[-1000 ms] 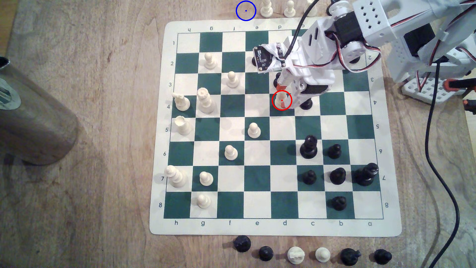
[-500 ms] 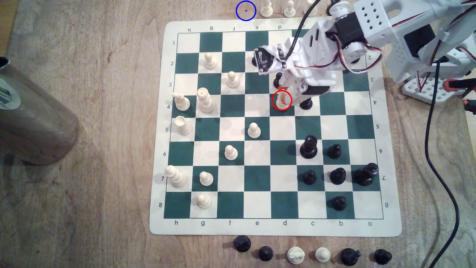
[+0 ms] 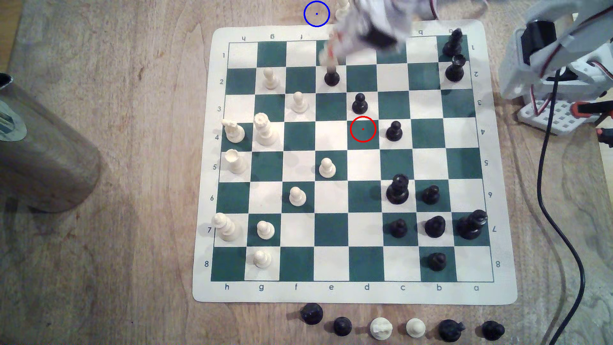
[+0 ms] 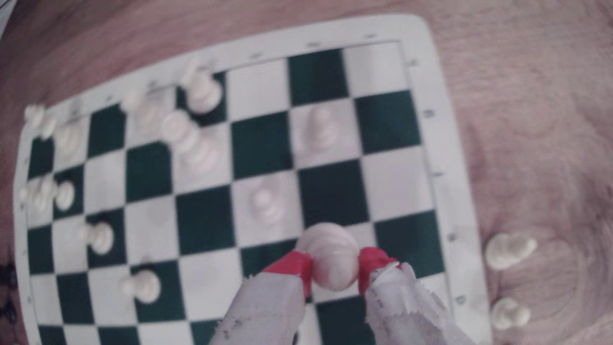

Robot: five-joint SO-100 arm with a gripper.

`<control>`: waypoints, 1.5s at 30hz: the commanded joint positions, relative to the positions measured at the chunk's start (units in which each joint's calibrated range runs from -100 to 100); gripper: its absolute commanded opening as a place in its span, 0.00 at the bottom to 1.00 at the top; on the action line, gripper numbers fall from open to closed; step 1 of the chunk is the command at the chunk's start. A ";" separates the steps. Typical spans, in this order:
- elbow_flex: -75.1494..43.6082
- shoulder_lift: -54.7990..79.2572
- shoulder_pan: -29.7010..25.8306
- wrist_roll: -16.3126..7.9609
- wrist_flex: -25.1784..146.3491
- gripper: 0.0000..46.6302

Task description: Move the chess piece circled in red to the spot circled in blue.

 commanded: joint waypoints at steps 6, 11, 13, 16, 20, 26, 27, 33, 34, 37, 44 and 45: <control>-6.82 7.36 9.23 2.78 -5.90 0.02; -5.46 12.63 10.64 4.35 -12.04 0.03; -6.10 15.51 10.87 4.44 -14.01 0.03; -7.55 19.84 11.73 4.74 -16.30 0.03; -8.27 23.15 12.67 5.18 -18.18 0.03; -8.55 28.08 14.31 5.96 -22.20 0.04; -8.55 28.42 14.39 5.96 -22.52 0.04; -9.09 30.79 14.63 6.11 -24.41 0.04; -9.27 31.30 14.63 6.11 -24.82 0.04; -9.36 31.81 14.63 6.11 -25.06 0.05; -9.45 32.66 14.94 6.84 -25.14 0.06; -9.45 32.75 15.02 6.98 -25.14 0.06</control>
